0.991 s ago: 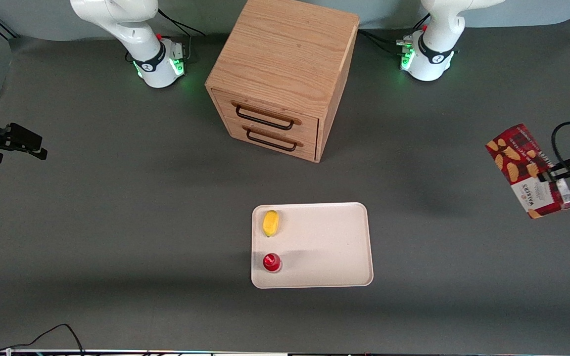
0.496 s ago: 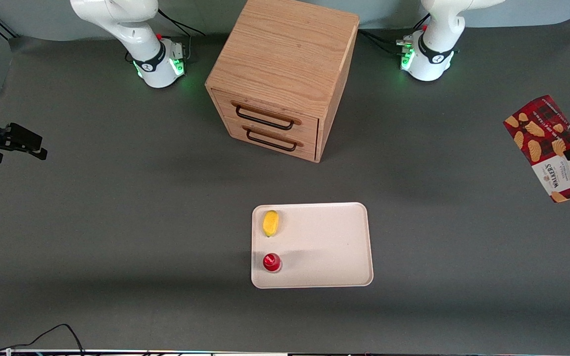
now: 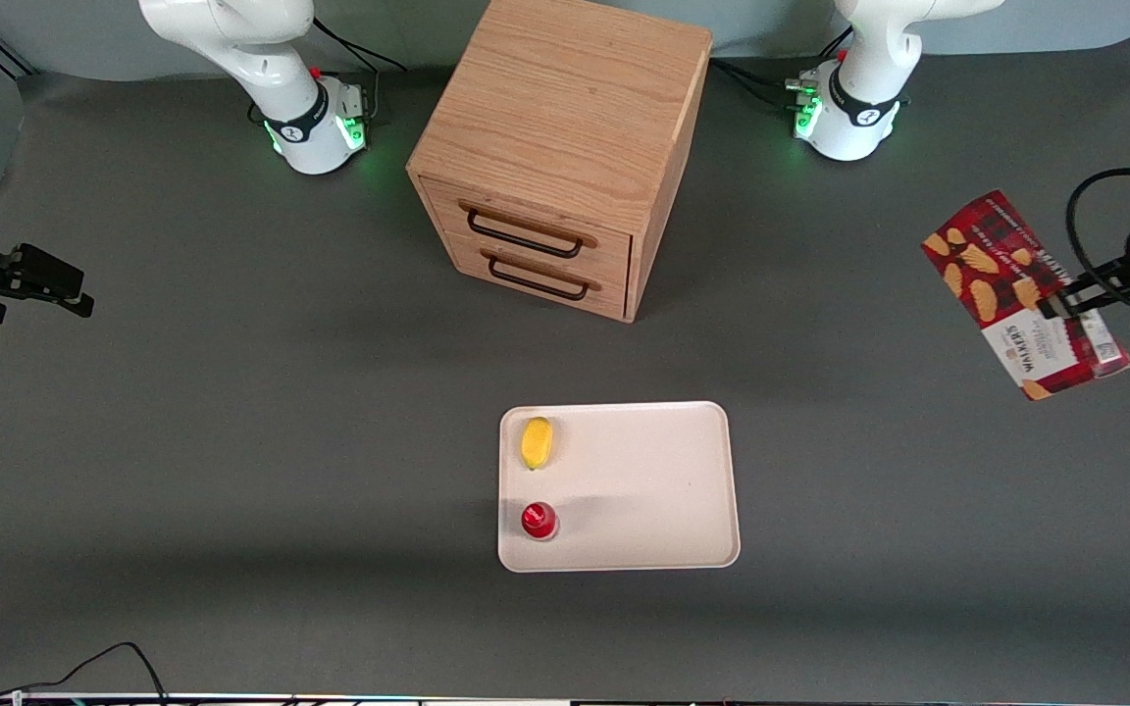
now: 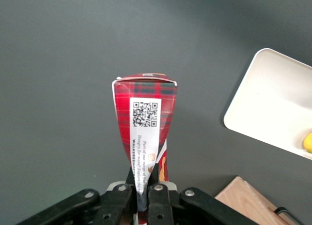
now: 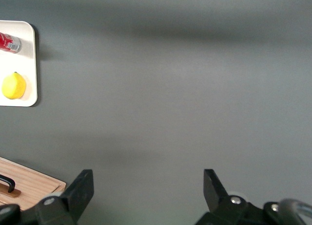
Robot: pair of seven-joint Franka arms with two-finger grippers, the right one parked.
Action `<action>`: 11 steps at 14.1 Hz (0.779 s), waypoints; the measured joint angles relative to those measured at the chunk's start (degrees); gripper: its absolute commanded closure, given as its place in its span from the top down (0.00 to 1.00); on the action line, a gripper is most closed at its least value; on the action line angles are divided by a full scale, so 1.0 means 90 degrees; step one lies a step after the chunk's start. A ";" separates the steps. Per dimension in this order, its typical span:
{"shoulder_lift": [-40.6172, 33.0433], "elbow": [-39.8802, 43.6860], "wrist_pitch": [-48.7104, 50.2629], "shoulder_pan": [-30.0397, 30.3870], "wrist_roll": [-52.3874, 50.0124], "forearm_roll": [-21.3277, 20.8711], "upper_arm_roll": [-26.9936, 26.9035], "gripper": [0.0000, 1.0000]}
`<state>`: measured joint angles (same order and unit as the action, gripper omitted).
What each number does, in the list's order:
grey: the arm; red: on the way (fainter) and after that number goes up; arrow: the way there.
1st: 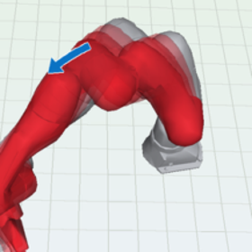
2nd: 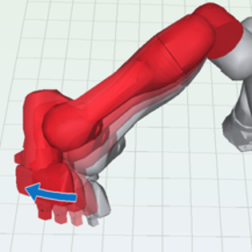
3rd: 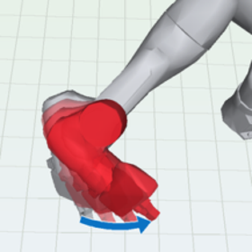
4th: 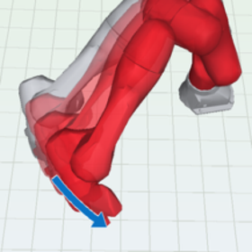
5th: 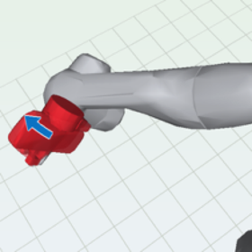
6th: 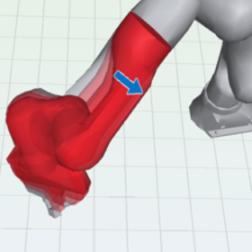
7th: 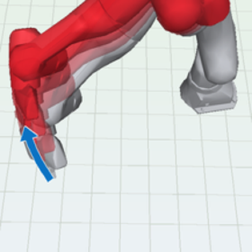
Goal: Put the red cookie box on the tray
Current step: 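Carry the held cookie box with the left gripper over the tray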
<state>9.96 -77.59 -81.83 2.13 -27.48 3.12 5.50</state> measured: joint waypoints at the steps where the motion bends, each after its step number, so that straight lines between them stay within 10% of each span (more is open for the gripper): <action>1: 0.0030 0.0005 -0.0007 -0.0014 -0.0247 0.0002 0.0141 0.10; 11: 0.0655 0.0151 -0.1328 -0.0991 -0.2940 0.0001 0.0854 0.09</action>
<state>15.85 -76.23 -93.78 -6.78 -53.93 3.13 13.19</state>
